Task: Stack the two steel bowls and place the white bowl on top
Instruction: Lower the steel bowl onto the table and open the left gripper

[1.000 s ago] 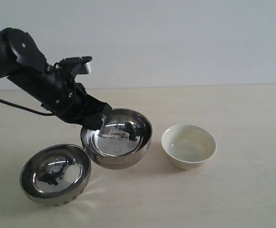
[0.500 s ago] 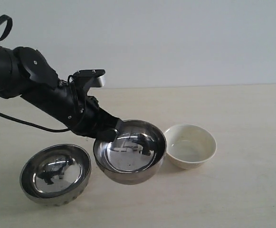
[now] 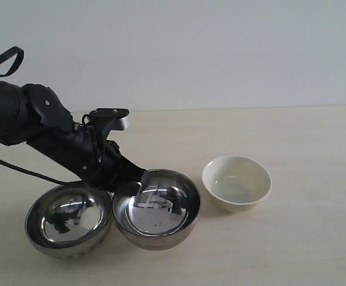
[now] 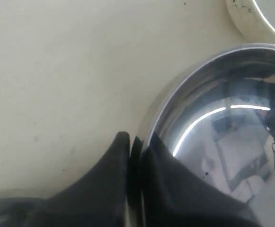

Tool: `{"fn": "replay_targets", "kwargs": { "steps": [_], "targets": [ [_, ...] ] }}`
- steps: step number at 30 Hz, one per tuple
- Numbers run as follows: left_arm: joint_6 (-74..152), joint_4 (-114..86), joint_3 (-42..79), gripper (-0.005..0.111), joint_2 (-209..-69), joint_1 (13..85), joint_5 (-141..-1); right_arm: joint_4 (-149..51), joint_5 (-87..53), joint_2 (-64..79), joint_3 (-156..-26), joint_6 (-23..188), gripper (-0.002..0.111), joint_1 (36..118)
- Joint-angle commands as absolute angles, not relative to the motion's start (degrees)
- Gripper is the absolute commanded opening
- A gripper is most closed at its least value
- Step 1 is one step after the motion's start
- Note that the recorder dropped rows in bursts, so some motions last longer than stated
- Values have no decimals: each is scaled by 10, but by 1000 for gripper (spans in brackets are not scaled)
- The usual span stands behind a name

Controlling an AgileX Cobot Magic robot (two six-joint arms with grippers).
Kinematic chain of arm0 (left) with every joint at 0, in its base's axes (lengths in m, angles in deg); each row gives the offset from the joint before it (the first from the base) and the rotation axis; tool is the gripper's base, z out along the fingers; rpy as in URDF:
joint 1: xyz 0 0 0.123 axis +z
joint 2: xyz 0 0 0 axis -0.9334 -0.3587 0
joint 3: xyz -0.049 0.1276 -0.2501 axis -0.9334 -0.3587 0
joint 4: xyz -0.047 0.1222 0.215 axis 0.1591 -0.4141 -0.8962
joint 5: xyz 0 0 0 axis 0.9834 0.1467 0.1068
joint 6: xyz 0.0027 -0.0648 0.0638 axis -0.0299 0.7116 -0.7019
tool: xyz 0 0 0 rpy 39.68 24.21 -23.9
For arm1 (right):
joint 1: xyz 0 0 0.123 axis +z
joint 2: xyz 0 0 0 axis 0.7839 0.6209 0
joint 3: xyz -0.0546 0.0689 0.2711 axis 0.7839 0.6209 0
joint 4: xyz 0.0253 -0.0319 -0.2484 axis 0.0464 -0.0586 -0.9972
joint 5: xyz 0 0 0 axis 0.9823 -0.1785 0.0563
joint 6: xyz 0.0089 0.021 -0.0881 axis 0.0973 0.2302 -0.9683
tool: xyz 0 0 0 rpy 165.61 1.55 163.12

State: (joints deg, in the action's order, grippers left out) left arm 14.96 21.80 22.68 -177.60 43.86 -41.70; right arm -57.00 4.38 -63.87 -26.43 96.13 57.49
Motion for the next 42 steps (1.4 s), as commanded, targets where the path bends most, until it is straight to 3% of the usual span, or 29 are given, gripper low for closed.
{"fn": "replay_targets", "kwargs": {
  "steps": [1,39,42],
  "targets": [
    [127,250,225,4,-1774,436,-425,-571,42,-643,-265,961,0,573],
    [74,304,227,4,-1823,436,-444,-571,42,-643,-265,961,0,573],
    [74,304,228,8,-1823,436,-440,-571,42,-643,-265,961,0,573]
  ]
}}
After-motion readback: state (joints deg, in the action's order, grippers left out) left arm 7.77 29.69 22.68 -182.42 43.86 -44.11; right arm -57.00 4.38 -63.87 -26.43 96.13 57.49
